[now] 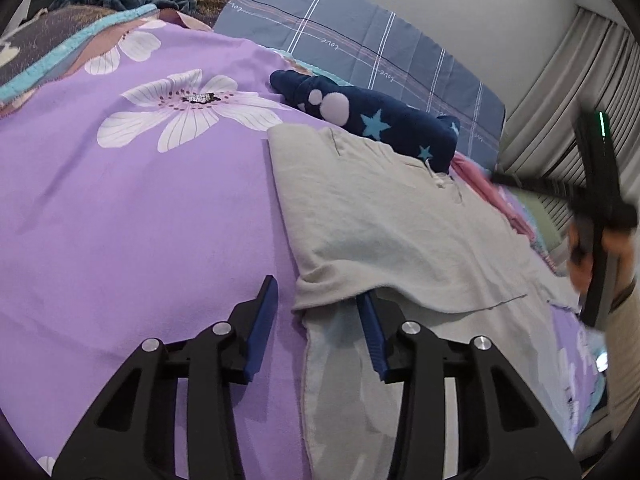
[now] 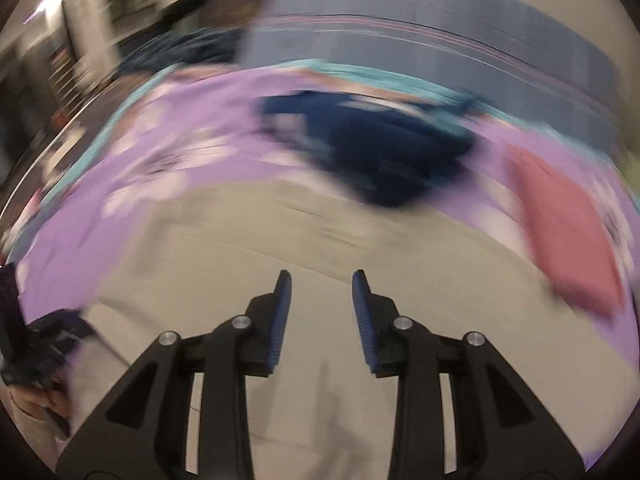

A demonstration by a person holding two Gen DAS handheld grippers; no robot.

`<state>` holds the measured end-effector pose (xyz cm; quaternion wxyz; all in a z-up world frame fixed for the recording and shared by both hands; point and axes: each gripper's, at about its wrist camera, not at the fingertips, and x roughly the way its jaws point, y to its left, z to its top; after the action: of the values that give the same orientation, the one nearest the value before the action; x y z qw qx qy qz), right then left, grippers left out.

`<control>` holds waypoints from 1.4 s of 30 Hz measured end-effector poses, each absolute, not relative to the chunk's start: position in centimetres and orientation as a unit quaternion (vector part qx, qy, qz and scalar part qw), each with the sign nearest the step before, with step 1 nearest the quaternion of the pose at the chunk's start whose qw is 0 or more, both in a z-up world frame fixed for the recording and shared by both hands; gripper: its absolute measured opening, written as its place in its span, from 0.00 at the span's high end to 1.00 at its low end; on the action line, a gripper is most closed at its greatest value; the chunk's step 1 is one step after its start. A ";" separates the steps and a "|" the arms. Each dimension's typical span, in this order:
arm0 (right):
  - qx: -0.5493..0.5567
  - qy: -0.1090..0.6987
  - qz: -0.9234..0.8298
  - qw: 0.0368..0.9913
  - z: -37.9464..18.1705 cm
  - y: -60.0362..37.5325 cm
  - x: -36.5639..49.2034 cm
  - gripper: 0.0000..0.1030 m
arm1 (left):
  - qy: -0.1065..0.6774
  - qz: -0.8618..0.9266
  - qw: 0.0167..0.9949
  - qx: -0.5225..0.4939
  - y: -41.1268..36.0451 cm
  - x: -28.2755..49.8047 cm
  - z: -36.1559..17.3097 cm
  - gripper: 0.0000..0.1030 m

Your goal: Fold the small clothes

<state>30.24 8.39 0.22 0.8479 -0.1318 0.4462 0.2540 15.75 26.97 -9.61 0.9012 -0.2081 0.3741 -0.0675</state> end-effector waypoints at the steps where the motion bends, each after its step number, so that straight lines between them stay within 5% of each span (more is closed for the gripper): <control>1: -0.151 0.450 0.268 0.839 0.0 11.2 30.3 0.61 | 0.375 -0.061 0.902 -0.204 26.9 15.7 -9.6 0.64; 4: -0.210 0.451 0.292 0.817 -1.0 19.9 30.1 0.58 | 0.377 -0.051 0.902 -0.204 27.1 15.7 -9.7 0.70; 8: -0.282 0.467 0.283 0.789 -3.7 27.6 30.3 0.37 | 0.377 -0.051 0.904 -0.193 26.9 15.7 -9.6 0.78; 10: -0.341 0.477 0.247 0.772 -6.4 30.1 30.4 0.38 | 0.377 -0.046 0.908 -0.178 26.5 15.7 -9.4 0.82; 11: -0.363 0.483 0.234 0.762 -7.6 31.0 30.4 0.53 | 0.376 -0.044 0.909 -0.173 26.3 15.6 -9.3 0.85; 12: -0.374 0.483 0.226 0.759 -8.3 30.9 30.6 0.95 | 0.374 -0.042 0.911 -0.167 26.2 15.6 -9.2 0.89; 14: -0.343 0.466 0.215 0.787 -7.6 30.4 31.1 0.97 | 0.366 -0.031 0.918 -0.153 25.9 15.3 -8.8 0.90; 17: -0.140 0.426 0.323 0.834 -3.2 27.0 32.9 1.00 | 0.355 -0.008 0.925 -0.131 25.6 14.8 -8.3 0.92; 19: -0.085 0.427 0.335 0.836 -2.6 25.3 34.2 1.00 | 0.355 0.018 0.928 -0.110 25.2 14.6 -8.1 0.97; 26: -0.060 0.441 0.268 0.854 -1.4 13.1 34.0 0.70 | 0.379 0.035 0.920 -0.096 25.8 14.9 -8.7 0.94; 32: 0.012 0.467 0.146 0.872 -2.3 -7.4 31.8 0.67 | 0.388 0.039 0.917 -0.087 25.6 14.5 -8.9 0.91; 36: 0.098 0.489 0.099 0.861 -4.0 -18.6 29.0 0.67 | 0.391 0.038 0.914 -0.100 26.0 14.4 -9.1 0.76; 42: 0.139 0.501 0.180 0.835 -5.9 -20.8 26.4 0.67 | 0.357 0.056 0.924 -0.123 26.8 12.7 -6.3 0.74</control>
<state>26.39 -20.81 -5.88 0.8349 0.1391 0.5010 0.1804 12.74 26.84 -6.33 0.9244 -0.1226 0.3567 0.0559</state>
